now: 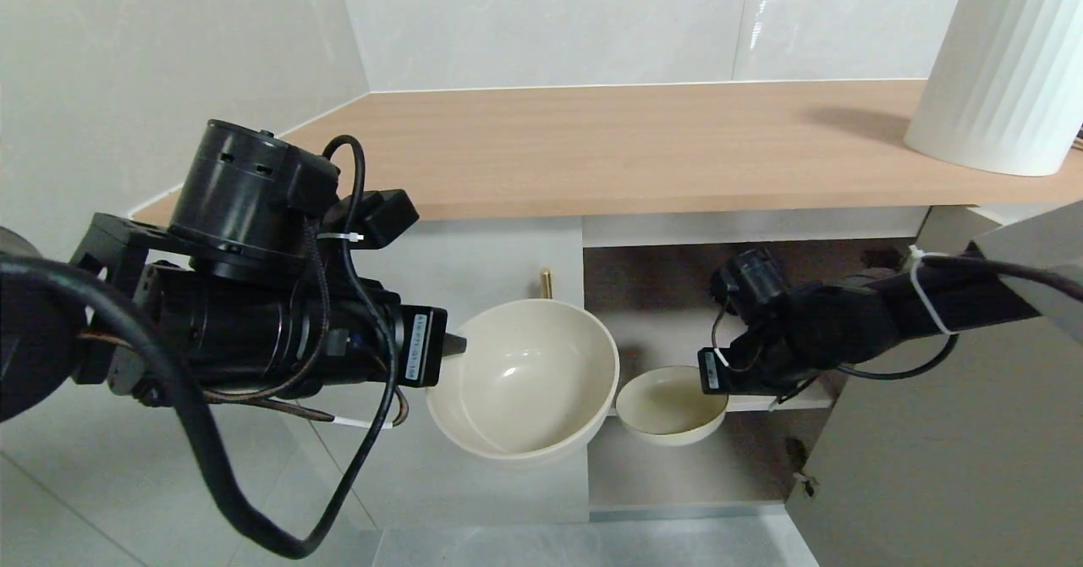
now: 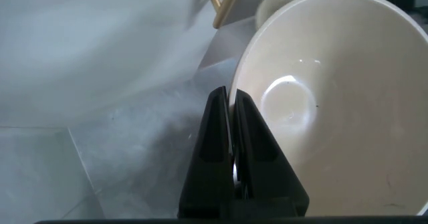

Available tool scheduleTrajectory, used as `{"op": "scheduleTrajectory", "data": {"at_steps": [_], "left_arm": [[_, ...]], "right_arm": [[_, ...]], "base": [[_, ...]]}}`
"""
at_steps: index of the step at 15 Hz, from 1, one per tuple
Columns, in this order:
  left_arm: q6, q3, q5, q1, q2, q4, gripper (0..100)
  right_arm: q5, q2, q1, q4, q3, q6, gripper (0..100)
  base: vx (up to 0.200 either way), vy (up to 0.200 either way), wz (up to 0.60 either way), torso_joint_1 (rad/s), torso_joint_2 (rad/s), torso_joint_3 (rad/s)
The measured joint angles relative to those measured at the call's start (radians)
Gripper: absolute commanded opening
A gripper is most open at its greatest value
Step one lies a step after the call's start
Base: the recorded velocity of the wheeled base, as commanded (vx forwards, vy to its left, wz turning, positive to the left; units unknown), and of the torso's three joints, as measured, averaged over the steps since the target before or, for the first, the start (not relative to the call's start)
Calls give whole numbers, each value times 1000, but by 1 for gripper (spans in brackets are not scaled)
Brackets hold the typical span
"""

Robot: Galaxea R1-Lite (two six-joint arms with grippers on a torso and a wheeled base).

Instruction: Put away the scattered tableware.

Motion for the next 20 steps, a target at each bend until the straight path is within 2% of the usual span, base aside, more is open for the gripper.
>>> {"op": "scheduleTrajectory", "data": {"at_steps": [3,8,13,20], "left_arm": [[0,0,0,-1,0,0,0],[0,0,1,0,1,-1,0],[0,0,1,-9,1,0,0],[-1,0,2,-15,7,-1,0]], "right_arm": [[-61,104,-31,-5,-77,71,0],[-99,216,-79,-4,-185,146,0],[-243,313,-108,-37,-256,155,0],[-255,349,-122,-114,-263,154,0]], "base": [[0,0,0,0,0,0],[0,0,0,0,0,0],[0,0,0,0,0,0],[0,0,0,0,0,0]]}}
